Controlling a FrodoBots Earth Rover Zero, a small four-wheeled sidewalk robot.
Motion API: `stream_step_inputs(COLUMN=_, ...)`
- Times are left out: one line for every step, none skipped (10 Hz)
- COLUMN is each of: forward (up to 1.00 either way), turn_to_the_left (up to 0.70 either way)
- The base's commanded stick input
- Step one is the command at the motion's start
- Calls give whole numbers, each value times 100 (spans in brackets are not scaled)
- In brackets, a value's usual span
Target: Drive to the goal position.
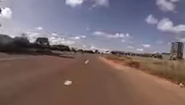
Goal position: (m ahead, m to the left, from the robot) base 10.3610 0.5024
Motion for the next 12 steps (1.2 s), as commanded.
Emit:
stream_step_inputs(forward=85, turn_to_the_left=2)
stream_step_inputs(forward=85, turn_to_the_left=-32)
stream_step_inputs(forward=85, turn_to_the_left=-32)
stream_step_inputs(forward=85, turn_to_the_left=-32)
stream_step_inputs(forward=85, turn_to_the_left=-18)
stream_step_inputs(forward=85, turn_to_the_left=2)
stream_step_inputs(forward=85, turn_to_the_left=2)
stream_step_inputs(forward=85, turn_to_the_left=2)
stream_step_inputs(forward=85, turn_to_the_left=2)
stream_step_inputs(forward=85, turn_to_the_left=2)
stream_step_inputs(forward=85, turn_to_the_left=2)
stream_step_inputs(forward=85, turn_to_the_left=2)
